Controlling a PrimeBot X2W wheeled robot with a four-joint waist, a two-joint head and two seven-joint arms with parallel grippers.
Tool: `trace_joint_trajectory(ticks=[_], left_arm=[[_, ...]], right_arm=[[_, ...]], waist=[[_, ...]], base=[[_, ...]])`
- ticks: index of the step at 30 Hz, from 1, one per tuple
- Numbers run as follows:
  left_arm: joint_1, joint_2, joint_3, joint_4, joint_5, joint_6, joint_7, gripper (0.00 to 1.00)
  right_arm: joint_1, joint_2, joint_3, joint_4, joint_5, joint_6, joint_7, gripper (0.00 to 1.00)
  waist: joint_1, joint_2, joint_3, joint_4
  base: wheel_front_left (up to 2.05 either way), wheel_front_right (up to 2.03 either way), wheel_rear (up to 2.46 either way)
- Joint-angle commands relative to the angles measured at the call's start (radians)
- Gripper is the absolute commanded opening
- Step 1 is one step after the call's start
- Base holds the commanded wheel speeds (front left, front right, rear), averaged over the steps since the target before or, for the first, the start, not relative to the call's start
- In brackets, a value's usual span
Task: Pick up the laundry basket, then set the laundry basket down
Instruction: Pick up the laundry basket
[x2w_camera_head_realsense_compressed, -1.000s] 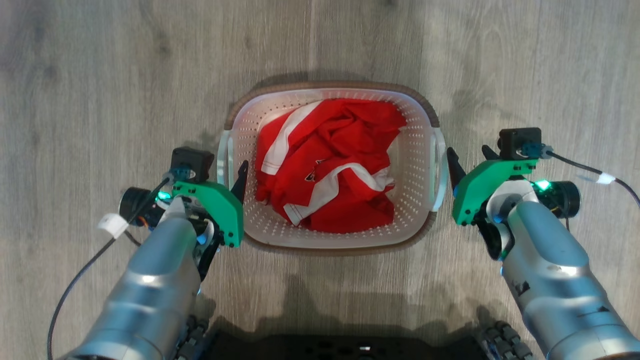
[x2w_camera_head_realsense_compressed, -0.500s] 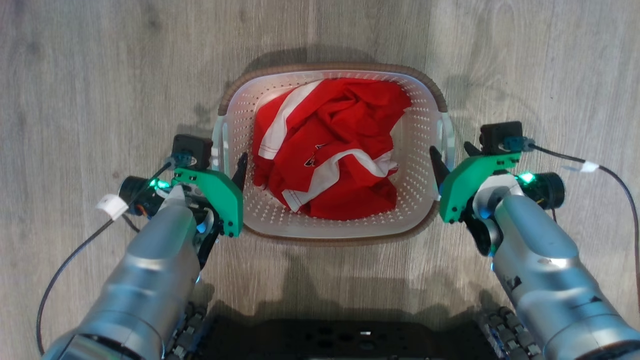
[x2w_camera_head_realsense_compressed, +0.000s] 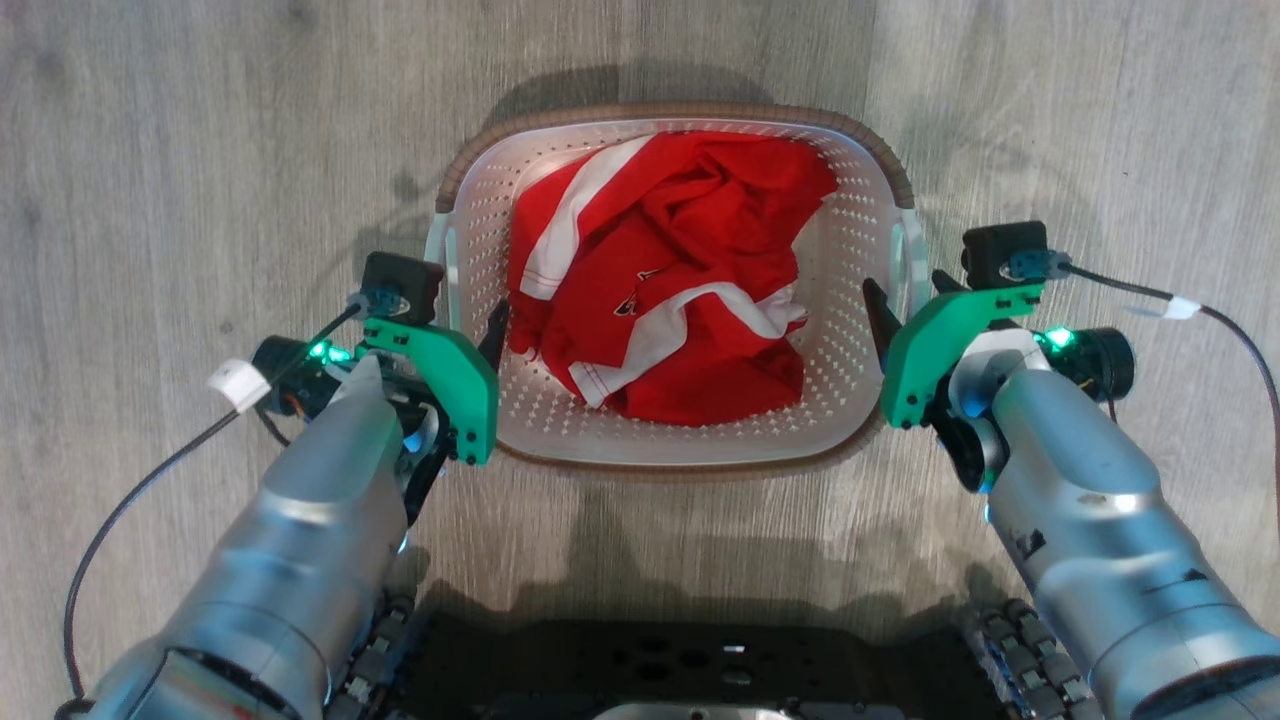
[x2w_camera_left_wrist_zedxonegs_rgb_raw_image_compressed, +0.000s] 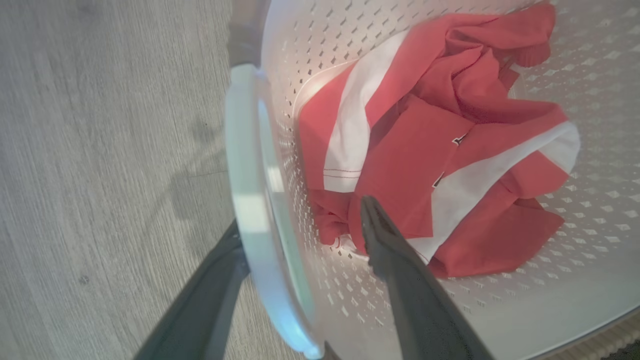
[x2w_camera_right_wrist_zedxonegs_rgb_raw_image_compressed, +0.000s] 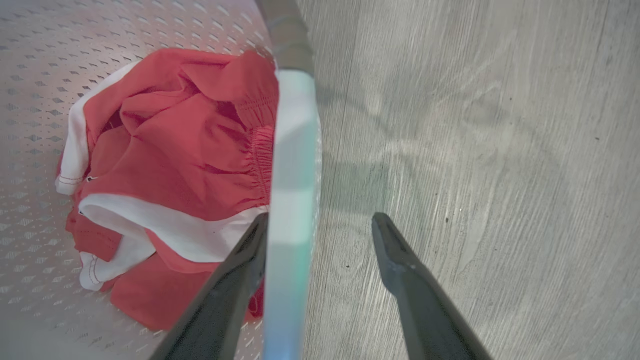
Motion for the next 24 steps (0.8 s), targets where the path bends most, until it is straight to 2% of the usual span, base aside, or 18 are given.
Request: trace_joint_trajectory(ticks=[1, 24], left_arm=[[0.010, 0.023, 0.000, -0.001, -0.011, 0.008, 0.000, 1.00], [-0.023, 0.023, -0.145, 0.006, -0.162, 0.035, 0.066, 1.00]], right_arm=[[0.023, 0.017, 0.023, -0.008, 0.004, 0.007, 0.000, 1.00], [-0.003, 0.017, 0.063, 0.032, 0.036, 0.007, -0.004, 1.00]], waist=[[-0.0001, 0.0000, 0.004, 0.001], [-0.0001, 0.0000, 0.046, -0.002]], base=[[0.00, 0.00, 0.00], [0.00, 0.00, 0.00]])
